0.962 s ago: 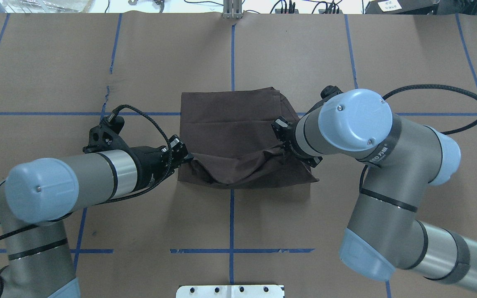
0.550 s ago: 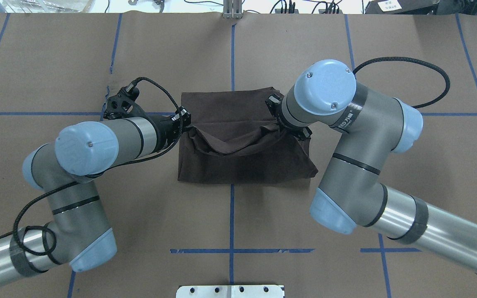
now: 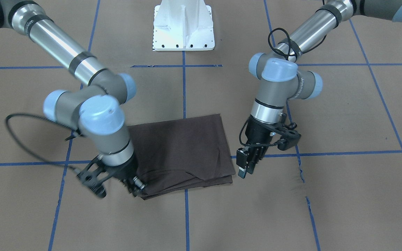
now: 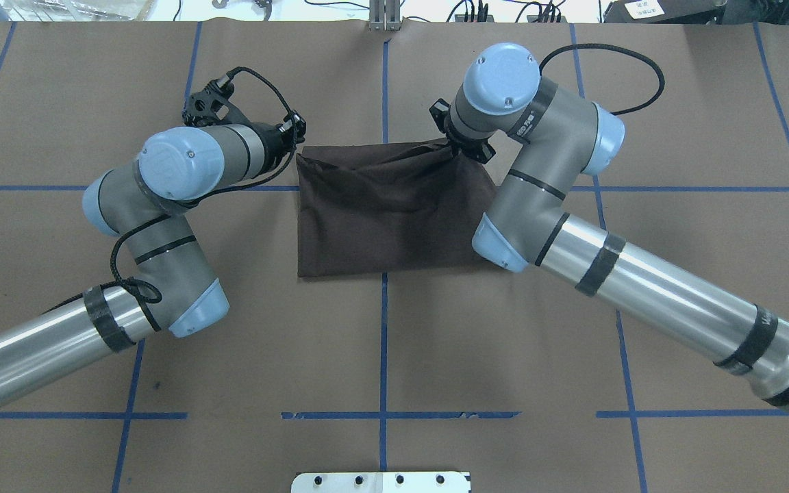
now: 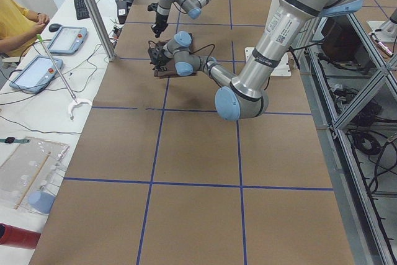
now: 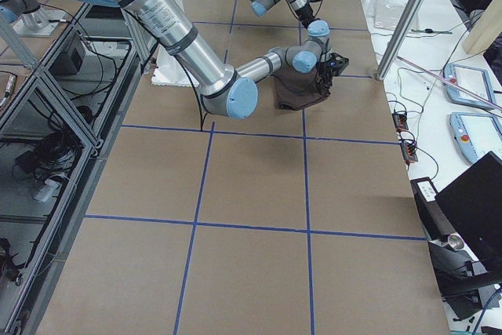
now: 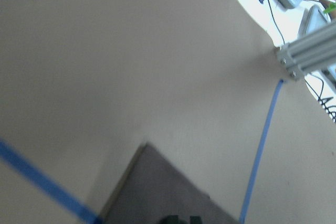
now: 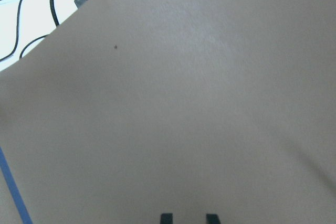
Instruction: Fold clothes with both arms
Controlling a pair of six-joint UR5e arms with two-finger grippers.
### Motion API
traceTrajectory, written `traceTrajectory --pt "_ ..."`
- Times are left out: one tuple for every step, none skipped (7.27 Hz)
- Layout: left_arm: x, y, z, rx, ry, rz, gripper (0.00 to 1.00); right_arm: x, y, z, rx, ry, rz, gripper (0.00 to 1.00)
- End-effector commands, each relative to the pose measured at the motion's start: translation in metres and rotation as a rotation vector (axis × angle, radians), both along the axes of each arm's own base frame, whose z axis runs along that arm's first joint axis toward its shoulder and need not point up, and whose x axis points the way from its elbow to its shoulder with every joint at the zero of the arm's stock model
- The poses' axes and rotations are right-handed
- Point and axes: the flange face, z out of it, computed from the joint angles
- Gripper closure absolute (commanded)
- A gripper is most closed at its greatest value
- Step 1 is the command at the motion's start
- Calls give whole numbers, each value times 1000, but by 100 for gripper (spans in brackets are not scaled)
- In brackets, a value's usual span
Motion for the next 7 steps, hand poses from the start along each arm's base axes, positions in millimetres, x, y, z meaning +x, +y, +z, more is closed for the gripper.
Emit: traceTrajectory --pt "-19 -6 2 26 -3 20 0 42 -10 2 66 -12 -32 0" --pt "-33 10 1 36 16 47 0 67 1 21 78 -14 -30 0" --pt "-48 31 23 32 12 86 0 84 10 31 119 -2 -57 0" --pt "-62 46 49 101 -59 136 0 107 27 67 178 52 -121 0" --pt "-75 65 77 225 -191 288 0 161 21 111 260 126 -231 0" --pt "-122 55 109 321 -320 366 0 229 15 148 305 123 -347 0" --pt "-212 57 134 387 -382 442 0 312 11 175 358 118 -391 0"
